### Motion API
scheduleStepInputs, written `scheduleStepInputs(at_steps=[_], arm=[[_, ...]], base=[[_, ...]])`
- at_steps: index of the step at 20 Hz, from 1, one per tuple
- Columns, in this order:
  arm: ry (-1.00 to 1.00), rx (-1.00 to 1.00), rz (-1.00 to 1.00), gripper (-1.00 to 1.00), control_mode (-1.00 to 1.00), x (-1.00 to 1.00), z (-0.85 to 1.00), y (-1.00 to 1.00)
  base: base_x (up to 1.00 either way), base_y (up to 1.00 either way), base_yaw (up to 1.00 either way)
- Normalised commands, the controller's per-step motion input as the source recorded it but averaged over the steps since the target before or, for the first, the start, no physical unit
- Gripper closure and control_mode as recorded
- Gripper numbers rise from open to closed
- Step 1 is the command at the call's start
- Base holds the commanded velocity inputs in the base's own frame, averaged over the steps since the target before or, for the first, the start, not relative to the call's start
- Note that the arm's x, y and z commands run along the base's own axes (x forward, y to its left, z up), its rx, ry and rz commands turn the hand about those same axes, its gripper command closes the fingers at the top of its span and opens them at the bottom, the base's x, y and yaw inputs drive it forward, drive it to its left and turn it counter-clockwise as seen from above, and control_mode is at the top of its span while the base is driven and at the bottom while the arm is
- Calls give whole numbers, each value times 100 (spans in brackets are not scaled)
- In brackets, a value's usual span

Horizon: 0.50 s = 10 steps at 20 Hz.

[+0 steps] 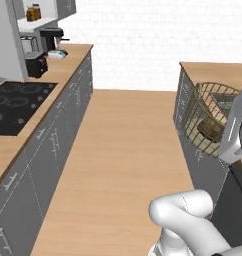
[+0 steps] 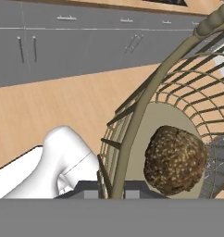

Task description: Open the cabinet, pick up the bread from the cabinet and place it in the basket. Then move the basket to the dining counter.

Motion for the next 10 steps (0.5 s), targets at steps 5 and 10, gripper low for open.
scheduleStepInputs(at_steps=[5,10], arm=[[0,0,0,100,100,0,0,0],[0,0,0,100,100,0,0,0]], base=[[-100,18,-32],[-100,11,-36]])
